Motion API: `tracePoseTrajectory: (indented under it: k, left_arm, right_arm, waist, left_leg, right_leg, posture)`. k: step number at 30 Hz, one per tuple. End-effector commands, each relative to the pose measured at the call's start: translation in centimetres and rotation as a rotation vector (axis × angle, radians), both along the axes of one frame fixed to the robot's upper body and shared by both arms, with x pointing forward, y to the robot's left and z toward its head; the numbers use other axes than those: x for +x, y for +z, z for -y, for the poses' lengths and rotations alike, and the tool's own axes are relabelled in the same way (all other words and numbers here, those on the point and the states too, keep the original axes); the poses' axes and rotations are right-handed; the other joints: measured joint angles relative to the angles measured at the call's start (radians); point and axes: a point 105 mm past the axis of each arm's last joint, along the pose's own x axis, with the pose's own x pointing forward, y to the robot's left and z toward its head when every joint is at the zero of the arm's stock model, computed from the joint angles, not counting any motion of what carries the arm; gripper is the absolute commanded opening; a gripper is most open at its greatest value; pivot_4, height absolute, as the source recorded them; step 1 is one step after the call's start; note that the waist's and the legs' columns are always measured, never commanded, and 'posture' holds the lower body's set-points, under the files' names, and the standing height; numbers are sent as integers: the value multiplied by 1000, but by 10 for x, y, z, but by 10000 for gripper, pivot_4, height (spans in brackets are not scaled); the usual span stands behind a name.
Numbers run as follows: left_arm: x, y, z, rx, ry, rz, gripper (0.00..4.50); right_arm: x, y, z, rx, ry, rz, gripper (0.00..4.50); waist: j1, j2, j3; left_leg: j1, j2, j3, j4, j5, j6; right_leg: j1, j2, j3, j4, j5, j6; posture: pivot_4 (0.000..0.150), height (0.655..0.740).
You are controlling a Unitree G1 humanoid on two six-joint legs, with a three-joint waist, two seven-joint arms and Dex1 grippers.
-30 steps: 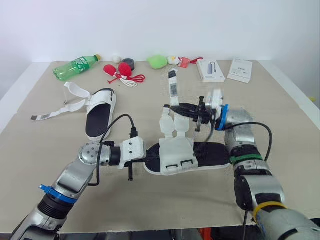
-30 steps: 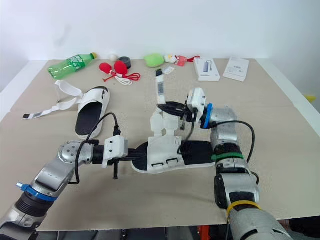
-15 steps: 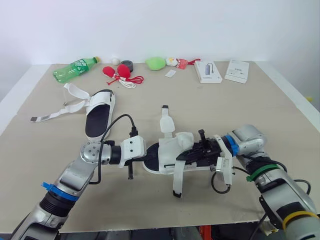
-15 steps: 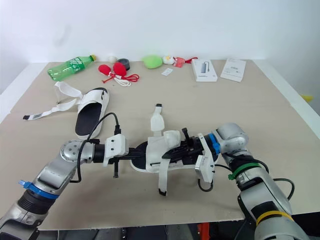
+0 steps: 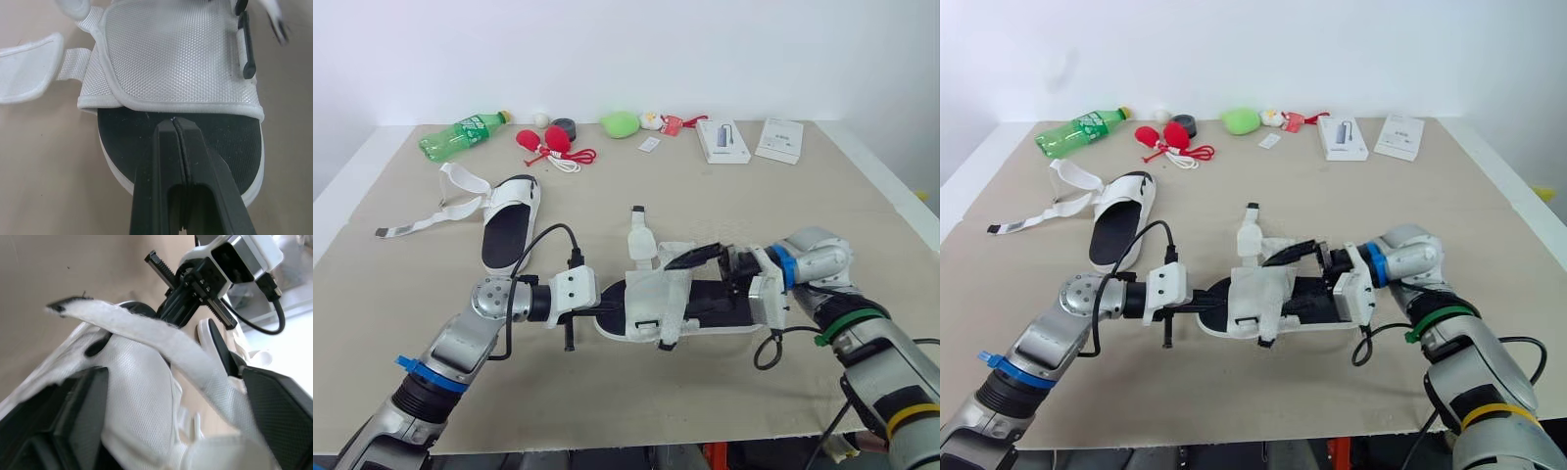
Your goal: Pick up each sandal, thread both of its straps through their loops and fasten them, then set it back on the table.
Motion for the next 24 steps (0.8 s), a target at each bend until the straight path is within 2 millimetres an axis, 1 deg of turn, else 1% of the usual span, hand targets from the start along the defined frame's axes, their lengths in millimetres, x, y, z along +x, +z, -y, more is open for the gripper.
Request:
tracePoseTrajectory:
  k: [1, 5, 7, 8, 10, 11, 12, 13, 14, 16, 17, 21, 24]
  left_arm:
    - [4, 4, -4, 17, 2, 21, 0]
    - [3, 3, -4, 17, -7, 13, 0]
    - [2, 3, -3, 19, -14, 11, 0]
    - [2, 3, -2, 18, -17, 11, 0]
    - [2, 4, -2, 17, -19, 11, 0]
    - [2, 4, -2, 17, -19, 12, 0]
    - [2, 5, -1, 13, -18, 13, 0]
    - [3, 6, -1, 10, -18, 15, 0]
    - [3, 8, 0, 5, -19, 18, 0]
    - [2, 11, 3, -2, -25, 20, 0]
    - [1, 11, 3, -4, -27, 20, 0]
    - [-1, 9, 5, -4, -35, 13, 0]
    - [-1, 10, 7, -7, -35, 12, 0]
  right_arm:
    - [-9, 4, 17, -74, 2, 7, 44422]
    - [-17, 0, 26, -113, 14, 34, 44422]
    - [-14, 2, 28, -93, -25, -9, 44422]
    - [-10, 6, 30, -47, -82, -90, 44422]
    - [-1, 23, 31, 95, -217, -353, 44422]
    - [0, 27, 32, 118, -279, -497, 44422]
    - [-3, 27, 35, 102, -347, -676, 44422]
    - [-10, 27, 37, 78, -382, -803, 44422]
    - [-20, 27, 38, 52, -434, -995, 44422]
    - [-43, 24, 35, -26, -478, -1235, 44422]
    - [-53, 22, 33, -67, -499, -1307, 44422]
    - [-71, 8, 19, -130, -537, -1383, 44422]
    - [-82, -8, 14, -186, -570, -1418, 44422]
  waist:
    - [1, 0, 0]
    - [-1, 0, 0]
    - [-3, 0, 0]
    - [-2, 0, 0]
    - [-1, 0, 0]
    - [1, 0, 0]
    - [2, 1, 0]
    - [6, 2, 0]
    - [14, 3, 0]
    - [16, 2, 0]
    - [14, 2, -1]
    - [11, 2, -1]
    - [12, 2, -1]
  left_leg:
    - [0, 0, 0, 0, 0, 0]
    - [0, 0, 0, 0, 0, 0]
    - [0, 0, 1, 0, 0, 0]
    - [0, 0, 1, 0, 0, 0]
    - [0, 0, 1, 0, 0, 0]
    - [0, 0, 1, 0, 0, 0]
    - [0, 0, 1, 0, 0, 0]
    - [-1, 0, 1, 0, 0, 0]
    - [-3, 0, 1, 0, 0, 0]
    - [-5, 0, 1, 0, 0, 0]
    - [-5, 0, 1, 0, -1, 1]
    - [-5, 0, 2, 1, -1, 2]
    - [-6, 0, 3, 3, -1, 2]
  right_leg:
    - [0, 0, 0, 0, 0, 0]
    - [0, 0, 0, 0, -1, 0]
    - [-1, 0, 1, 0, -1, -1]
    - [-1, 0, 1, 0, 0, -1]
    - [0, 0, 1, 0, 0, -1]
    - [0, 0, 2, 0, 0, -1]
    - [0, 0, 2, 0, 0, -1]
    - [-1, 0, 2, 0, 0, -1]
    - [-3, -1, 2, 1, 0, 0]
    - [-5, -1, 2, 1, -1, -1]
    - [-5, -1, 2, 1, -2, -1]
    - [-6, -1, 2, 1, -2, -1]
    - [-7, -1, 2, 1, -1, 0]
  posture:
    - [1500, 7400]
    - [1500, 7400]
    - [1500, 7400]
    - [1500, 7400]
    - [1500, 7400]
    - [1500, 7400]
    - [1500, 7400]
    - [1500, 7400]
    - [1500, 7400]
    - [1500, 7400]
    - [1500, 7400]
    - [1500, 7400]
    - [1500, 7400]
